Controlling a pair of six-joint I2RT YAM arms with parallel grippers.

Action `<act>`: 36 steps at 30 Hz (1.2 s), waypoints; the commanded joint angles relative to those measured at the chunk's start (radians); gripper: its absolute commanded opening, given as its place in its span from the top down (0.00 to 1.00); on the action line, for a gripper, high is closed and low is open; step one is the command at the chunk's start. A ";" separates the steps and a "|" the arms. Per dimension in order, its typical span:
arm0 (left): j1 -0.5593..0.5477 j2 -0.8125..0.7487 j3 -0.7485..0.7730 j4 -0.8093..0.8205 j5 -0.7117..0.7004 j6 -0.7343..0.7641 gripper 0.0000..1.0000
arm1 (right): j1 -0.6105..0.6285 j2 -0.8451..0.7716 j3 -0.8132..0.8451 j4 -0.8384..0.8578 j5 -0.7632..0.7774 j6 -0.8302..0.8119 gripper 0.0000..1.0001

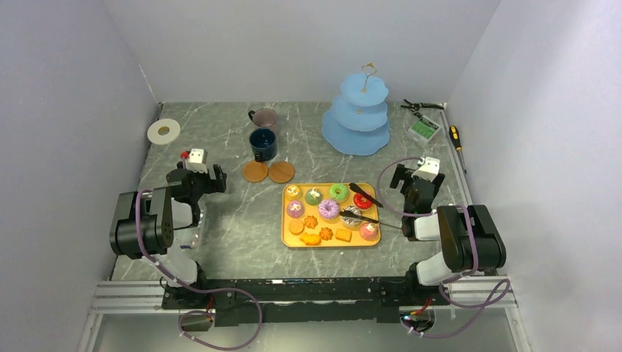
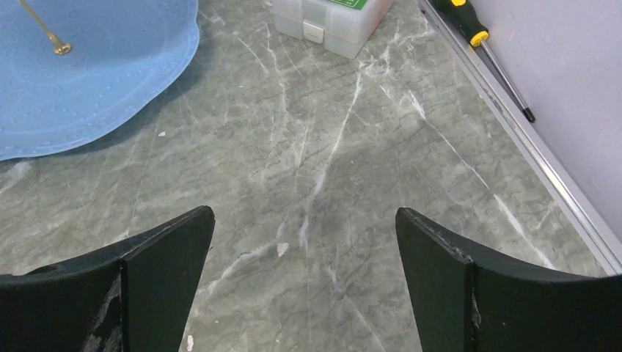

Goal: Serve the afternoon tea

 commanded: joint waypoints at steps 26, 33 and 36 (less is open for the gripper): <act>0.036 -0.197 0.272 -0.641 0.074 0.038 0.06 | 0.001 -0.302 0.127 -0.322 -0.049 0.029 0.00; 0.036 -0.287 0.435 -0.956 0.153 0.044 0.06 | -0.001 -0.381 0.435 -0.860 0.017 0.361 0.00; 0.035 -0.269 0.566 -1.123 0.142 0.030 0.06 | -0.003 -0.363 0.550 -0.976 -0.096 0.429 0.00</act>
